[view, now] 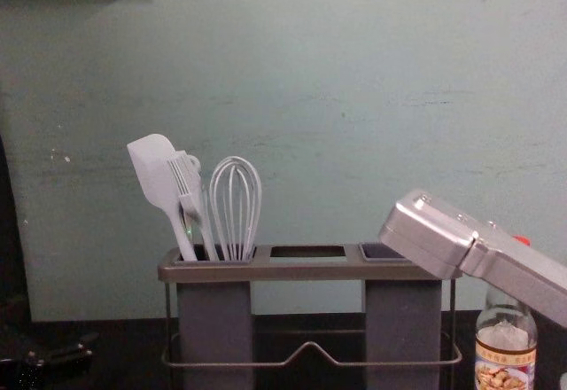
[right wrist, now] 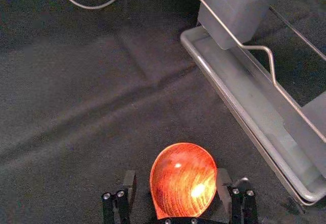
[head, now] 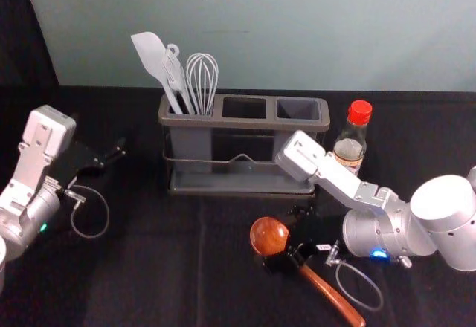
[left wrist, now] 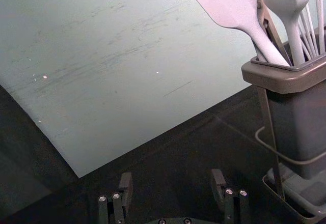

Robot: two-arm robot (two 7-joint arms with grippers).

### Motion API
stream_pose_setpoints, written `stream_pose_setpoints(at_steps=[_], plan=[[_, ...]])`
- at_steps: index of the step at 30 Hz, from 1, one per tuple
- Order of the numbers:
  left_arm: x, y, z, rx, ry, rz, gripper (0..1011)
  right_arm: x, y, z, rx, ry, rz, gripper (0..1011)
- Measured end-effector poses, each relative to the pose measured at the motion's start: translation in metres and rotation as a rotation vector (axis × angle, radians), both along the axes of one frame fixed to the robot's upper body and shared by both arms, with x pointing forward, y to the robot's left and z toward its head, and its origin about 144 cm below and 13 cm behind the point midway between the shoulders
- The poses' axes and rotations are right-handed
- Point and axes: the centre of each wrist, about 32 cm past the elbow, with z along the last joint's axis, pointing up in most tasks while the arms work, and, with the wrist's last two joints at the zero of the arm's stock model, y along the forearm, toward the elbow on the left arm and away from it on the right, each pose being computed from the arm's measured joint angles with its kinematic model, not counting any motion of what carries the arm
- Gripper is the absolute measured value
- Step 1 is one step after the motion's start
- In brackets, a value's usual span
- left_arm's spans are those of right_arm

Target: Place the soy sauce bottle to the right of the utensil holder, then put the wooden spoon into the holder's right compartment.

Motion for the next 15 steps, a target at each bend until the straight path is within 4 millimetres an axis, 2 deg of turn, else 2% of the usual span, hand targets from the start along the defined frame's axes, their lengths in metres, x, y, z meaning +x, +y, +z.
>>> stream_pose_setpoints(at_steps=[15], plan=[[0.0000,0.0000,0.0000,0.000,0.000,0.000,1005,0.0038,-0.0011,-0.0094,0.000,0.012,-0.021,1003]])
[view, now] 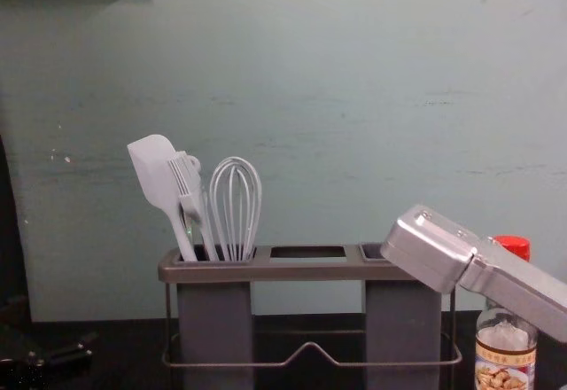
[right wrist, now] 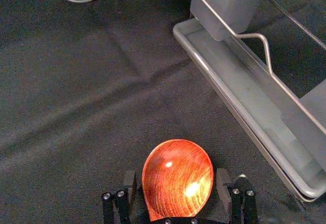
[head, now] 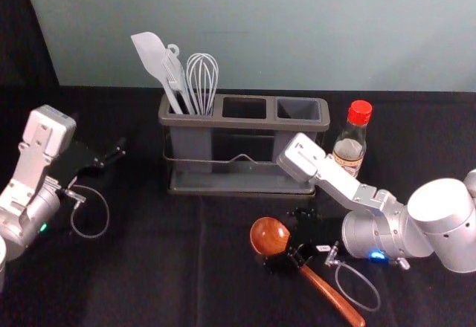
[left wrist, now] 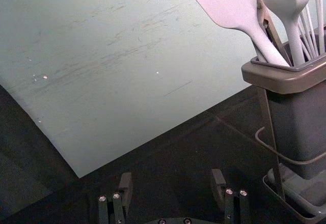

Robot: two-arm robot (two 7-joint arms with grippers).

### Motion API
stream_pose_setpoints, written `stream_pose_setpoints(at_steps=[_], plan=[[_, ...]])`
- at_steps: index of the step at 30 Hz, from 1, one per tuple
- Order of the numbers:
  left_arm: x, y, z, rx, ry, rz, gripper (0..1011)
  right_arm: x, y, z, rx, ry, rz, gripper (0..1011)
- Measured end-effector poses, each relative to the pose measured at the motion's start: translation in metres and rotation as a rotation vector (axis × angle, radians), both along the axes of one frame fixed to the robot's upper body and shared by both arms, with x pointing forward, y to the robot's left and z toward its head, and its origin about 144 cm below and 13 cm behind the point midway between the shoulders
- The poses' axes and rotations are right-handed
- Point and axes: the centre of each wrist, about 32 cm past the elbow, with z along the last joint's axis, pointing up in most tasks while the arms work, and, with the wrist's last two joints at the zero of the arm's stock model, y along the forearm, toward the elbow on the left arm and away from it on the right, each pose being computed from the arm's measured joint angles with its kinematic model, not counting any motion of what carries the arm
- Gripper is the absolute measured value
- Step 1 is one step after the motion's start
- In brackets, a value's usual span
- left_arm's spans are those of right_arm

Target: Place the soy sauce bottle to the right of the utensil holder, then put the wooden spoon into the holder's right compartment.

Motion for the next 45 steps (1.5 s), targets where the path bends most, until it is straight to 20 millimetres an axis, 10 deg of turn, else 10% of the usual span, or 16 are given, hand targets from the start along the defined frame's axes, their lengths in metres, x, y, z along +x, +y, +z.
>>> stream_pose_setpoints(at_steps=[45], plan=[[0.0000,0.0000,0.0000,0.000,0.000,0.000,1005,0.0021,0.0013,-0.0044,0.010,0.001,-0.003,842]])
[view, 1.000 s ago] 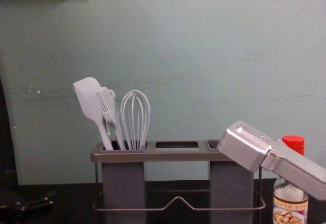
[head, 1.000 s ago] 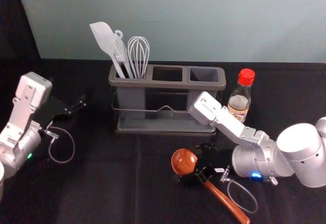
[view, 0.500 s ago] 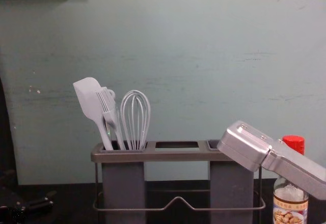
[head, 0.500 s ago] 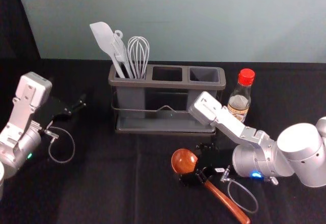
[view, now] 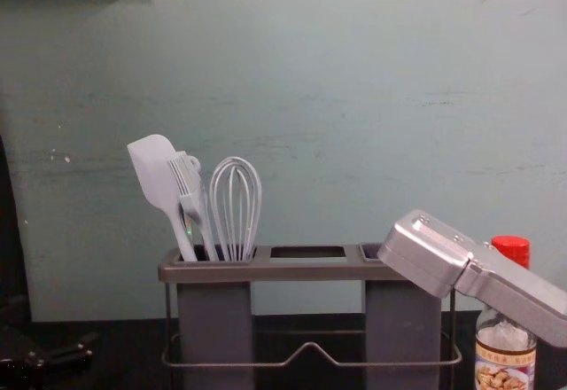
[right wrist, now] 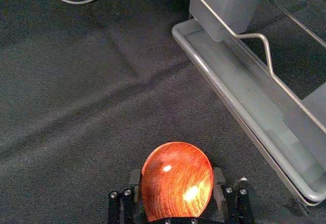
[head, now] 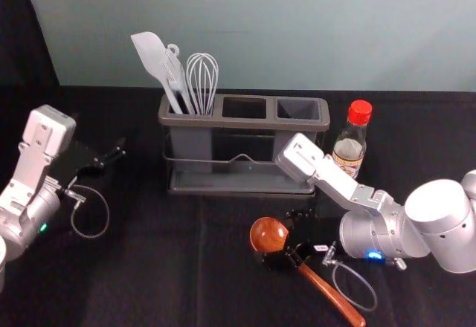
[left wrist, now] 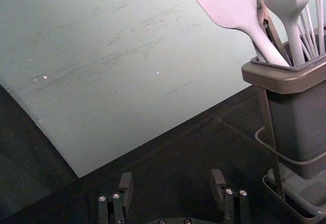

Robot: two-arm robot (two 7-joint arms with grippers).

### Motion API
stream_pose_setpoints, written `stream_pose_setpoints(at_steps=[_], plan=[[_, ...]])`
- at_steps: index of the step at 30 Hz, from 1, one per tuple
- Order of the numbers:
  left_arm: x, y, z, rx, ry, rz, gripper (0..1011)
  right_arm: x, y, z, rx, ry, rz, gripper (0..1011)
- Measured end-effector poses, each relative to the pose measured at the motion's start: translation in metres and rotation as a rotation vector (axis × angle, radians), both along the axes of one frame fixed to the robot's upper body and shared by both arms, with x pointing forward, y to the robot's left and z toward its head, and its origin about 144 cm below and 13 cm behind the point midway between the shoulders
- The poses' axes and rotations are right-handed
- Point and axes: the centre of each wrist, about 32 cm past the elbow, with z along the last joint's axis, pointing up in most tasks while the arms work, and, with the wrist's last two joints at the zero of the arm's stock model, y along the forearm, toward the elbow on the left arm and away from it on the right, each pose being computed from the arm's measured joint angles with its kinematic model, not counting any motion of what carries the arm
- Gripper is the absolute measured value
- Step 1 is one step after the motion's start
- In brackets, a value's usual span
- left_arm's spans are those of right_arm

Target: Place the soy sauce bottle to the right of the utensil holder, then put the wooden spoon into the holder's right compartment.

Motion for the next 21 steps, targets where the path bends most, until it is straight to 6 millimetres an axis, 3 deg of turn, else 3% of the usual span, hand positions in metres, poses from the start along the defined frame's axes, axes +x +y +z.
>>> stream_pose_setpoints(at_steps=[7,21], plan=[[0.000,0.000,0.000,0.000,0.000,0.000,1005,0.000,-0.001,0.000,0.009,-0.005,0.001,842],[0.000,0.000,0.000,0.000,0.000,0.000,1005,-0.015,-0.037,0.013,0.339,-0.229,0.029,842]])
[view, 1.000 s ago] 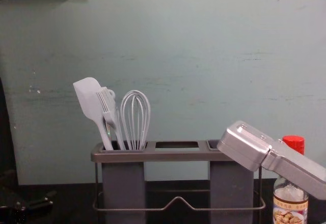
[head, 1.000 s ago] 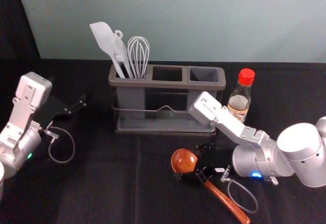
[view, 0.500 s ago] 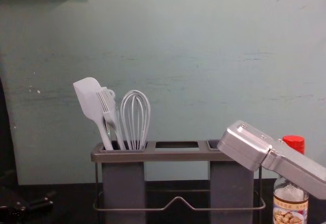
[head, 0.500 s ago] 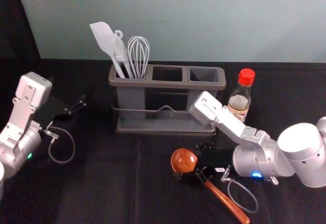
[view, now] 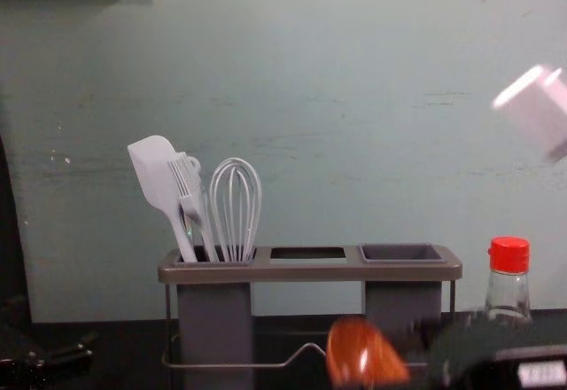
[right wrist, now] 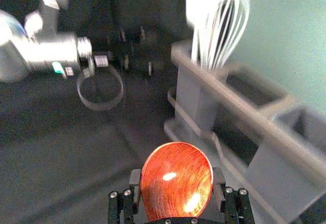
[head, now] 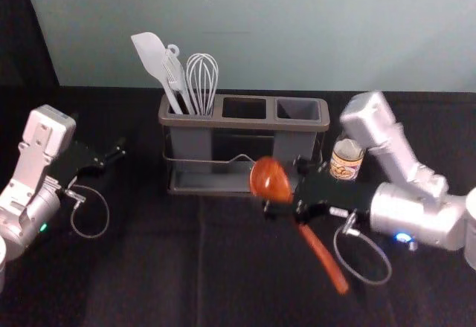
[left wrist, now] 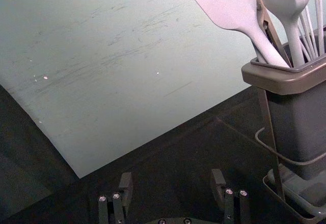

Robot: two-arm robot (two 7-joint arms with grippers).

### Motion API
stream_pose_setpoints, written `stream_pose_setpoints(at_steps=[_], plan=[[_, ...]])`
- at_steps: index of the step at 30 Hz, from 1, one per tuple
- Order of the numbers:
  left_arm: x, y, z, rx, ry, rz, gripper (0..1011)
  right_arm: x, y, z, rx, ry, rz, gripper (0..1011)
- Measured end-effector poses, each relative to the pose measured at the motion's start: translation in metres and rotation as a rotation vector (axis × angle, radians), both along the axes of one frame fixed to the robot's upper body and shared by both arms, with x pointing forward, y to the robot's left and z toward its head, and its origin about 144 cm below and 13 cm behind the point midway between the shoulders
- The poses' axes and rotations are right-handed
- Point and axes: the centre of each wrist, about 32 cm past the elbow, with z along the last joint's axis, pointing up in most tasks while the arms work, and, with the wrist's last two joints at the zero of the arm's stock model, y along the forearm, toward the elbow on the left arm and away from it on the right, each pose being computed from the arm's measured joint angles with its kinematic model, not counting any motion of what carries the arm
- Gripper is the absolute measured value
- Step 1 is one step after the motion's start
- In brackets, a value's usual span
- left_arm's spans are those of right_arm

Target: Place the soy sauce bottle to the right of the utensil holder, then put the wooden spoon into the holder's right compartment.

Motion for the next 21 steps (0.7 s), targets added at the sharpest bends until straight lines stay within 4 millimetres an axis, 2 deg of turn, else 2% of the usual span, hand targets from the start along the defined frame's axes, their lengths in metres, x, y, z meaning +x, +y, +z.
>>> stream_pose_setpoints(at_steps=[6,13,21], plan=[[0.000,0.000,0.000,0.000,0.000,0.000,1005,-0.006,-0.016,0.008,0.139,-0.134,0.008,842],[0.000,0.000,0.000,0.000,0.000,0.000,1004,-0.005,-0.026,0.017,0.252,-0.255,0.040,842],[0.000,0.000,0.000,0.000,0.000,0.000,1005,0.021,-0.029,0.028,0.342,-0.388,0.097,842]])
